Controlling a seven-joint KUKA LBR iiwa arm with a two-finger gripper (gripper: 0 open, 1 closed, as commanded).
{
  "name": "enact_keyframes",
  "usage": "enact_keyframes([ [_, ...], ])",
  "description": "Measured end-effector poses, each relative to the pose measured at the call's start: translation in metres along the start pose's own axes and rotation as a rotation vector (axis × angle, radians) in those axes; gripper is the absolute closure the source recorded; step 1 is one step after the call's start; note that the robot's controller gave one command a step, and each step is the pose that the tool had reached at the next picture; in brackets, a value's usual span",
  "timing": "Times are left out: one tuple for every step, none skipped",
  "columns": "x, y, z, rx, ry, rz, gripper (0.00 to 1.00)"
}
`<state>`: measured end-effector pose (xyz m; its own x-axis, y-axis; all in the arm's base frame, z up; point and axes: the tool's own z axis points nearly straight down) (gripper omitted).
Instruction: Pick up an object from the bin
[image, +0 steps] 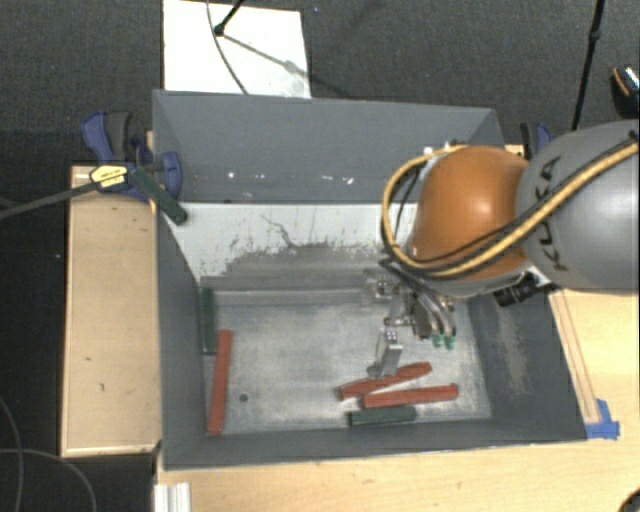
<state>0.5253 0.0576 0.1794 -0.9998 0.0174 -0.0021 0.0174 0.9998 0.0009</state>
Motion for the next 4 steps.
enact_keyframes([
  [0.0435,-0.031,0.1065,0.0,-0.013,-0.265,0.0],
  [0.0404,-0.0305,0.1034,0.0,-0.025,-0.26,1.0],
  [0.0436,-0.0304,0.1054,-0.001,-0.012,-0.257,0.0],
  [0.0401,-0.03,0.1033,-0.001,-0.026,-0.254,1.0],
])
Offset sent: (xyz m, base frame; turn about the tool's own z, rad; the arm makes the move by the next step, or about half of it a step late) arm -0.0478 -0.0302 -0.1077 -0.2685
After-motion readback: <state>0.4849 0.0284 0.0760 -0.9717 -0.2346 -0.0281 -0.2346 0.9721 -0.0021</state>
